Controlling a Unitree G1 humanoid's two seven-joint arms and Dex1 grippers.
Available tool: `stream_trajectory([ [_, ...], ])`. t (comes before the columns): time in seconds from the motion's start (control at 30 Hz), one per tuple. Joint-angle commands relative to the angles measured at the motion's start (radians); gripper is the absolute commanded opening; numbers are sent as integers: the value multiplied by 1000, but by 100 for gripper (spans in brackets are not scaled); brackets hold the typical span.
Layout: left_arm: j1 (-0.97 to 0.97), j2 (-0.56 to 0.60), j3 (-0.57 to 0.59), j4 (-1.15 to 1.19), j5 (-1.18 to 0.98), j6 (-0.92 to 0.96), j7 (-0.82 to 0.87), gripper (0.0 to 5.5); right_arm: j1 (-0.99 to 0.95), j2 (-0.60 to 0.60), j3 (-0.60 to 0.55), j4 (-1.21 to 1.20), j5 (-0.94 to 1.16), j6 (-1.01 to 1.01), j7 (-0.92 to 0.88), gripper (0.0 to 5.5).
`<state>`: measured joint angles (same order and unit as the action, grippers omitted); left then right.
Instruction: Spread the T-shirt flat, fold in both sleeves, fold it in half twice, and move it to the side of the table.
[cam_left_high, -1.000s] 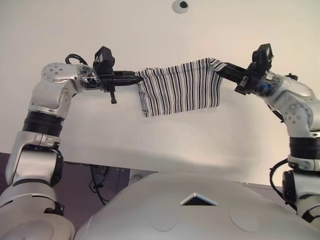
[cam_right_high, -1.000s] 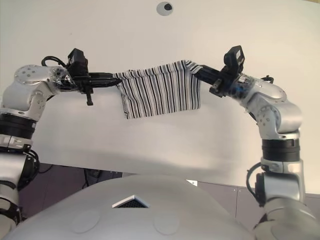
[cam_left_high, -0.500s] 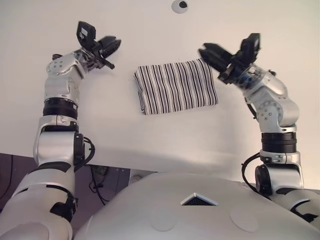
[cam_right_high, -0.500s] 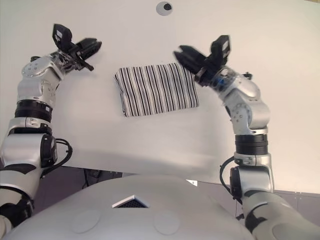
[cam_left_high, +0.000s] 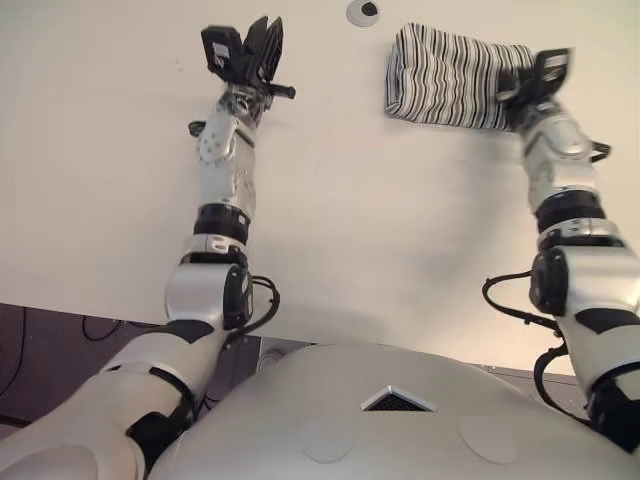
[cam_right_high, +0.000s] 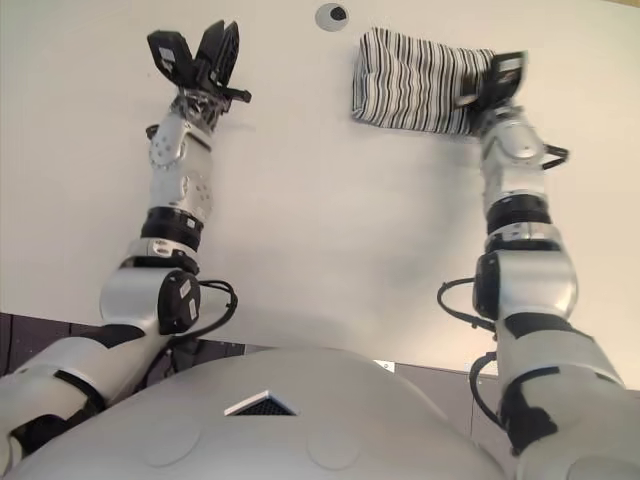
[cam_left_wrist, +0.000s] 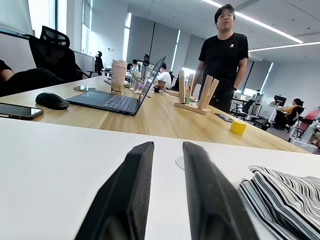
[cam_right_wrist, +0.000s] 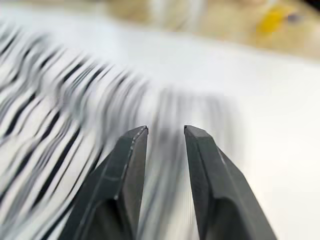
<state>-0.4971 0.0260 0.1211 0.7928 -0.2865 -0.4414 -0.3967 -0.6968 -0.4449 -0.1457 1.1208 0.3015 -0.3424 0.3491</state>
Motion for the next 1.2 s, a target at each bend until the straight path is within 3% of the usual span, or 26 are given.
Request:
stream_trajectory([
  [0.03,44,-80,20,-70,23,-78,115,101,-93,61,-180,-5,169,-40,106,132],
  [0.1,57,-111,18,-67,57,-77,193,101,-92,63,-255,0,239,16,135,132],
  [0.23,87,-120,8,-72,168,-7,400,101,-66,35,-285,-6,239,105,172,132],
  [0.5,100,-86,18,-167,122,89,346,101,-37,166,-182,-283,179,204,181,132],
  [0.63,62,-43,7,-146,146,132,324,101,-33,247,-85,-534,115,293,63,132],
  [0.8,-40,42,37,-98,122,198,273,101,-283,312,34,-721,-9,484,-158,132],
  [0.97,-133,95,20,-26,146,229,214,101,-329,351,73,-778,-51,633,-254,132],
  [1.07,-166,125,26,13,146,236,193,101,-462,404,106,-690,-57,687,-264,132],
  [1.2,-199,149,25,45,153,239,179,101,-824,476,65,-437,-29,753,-298,132],
])
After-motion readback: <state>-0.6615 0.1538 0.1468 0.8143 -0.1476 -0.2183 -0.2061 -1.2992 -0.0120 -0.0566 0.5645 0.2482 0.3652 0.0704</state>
